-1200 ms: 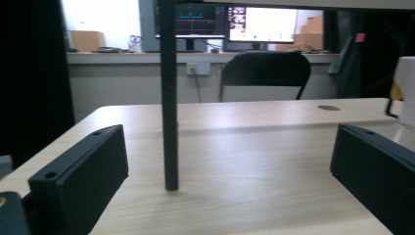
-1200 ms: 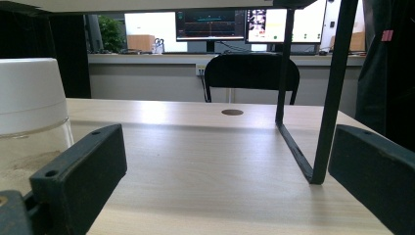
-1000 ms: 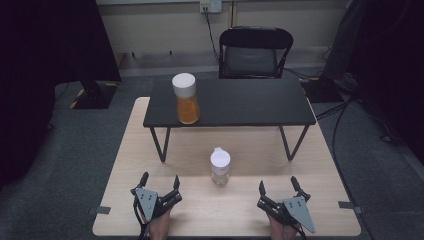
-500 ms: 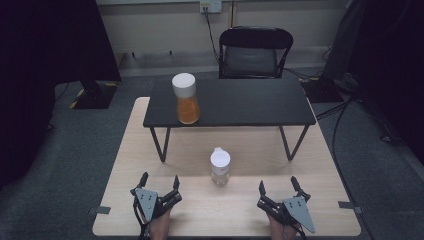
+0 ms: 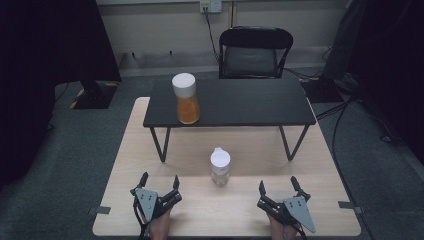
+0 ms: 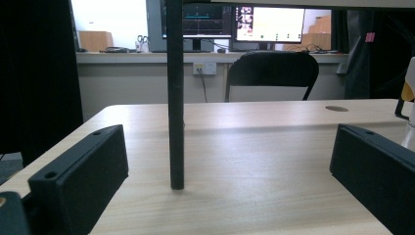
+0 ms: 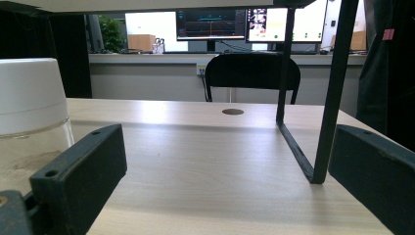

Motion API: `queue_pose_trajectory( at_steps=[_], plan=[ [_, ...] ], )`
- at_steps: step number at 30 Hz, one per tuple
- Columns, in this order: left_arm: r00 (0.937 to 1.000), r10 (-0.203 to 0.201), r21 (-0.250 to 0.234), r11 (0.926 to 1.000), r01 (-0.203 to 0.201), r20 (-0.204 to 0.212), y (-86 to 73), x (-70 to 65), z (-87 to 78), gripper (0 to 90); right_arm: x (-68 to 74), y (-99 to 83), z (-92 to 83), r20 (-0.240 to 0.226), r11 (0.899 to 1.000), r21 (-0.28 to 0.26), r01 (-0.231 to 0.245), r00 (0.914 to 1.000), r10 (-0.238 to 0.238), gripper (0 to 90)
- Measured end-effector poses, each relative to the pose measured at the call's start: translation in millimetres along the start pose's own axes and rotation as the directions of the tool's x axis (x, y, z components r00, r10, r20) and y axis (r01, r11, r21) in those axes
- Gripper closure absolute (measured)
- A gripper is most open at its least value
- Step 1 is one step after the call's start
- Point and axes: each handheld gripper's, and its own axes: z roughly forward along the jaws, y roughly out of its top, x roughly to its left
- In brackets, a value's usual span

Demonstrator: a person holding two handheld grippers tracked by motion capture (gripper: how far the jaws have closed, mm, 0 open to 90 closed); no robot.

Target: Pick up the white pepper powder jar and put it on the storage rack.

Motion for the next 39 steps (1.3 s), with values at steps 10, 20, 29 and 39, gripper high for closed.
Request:
queue_pose_trajectory(
  at_steps=[10,20,29,39],
  plan=[
    [1.0,0.0,0.0,1.0,0.0,0.001,0.0,0.1,0.0,0.0,-1.3,3.1,1.6,-0.007,1.0,0.013,-0.007,1.0,0.007,0.0],
    [1.0,0.0,0.0,1.0,0.0,0.001,0.0,0.1,0.0,0.0,0.5,15.4,0.0,-0.039,1.0,-0.008,-0.01,0.9992,0.01,0.0],
    [1.0,0.0,0.0,1.0,0.0,0.004,0.1,0.8,0.0,0.0,12.0,31.1,2.4,-0.092,0.999,-0.033,0.003,0.9957,-0.006,0.0],
    [1.0,-0.001,0.0,1.0,0.001,0.004,0.0,0.8,0.0,0.0,23.5,41.0,9.3,-0.145,0.999,-0.052,-0.001,0.9894,-0.007,0.0]
  ],
)
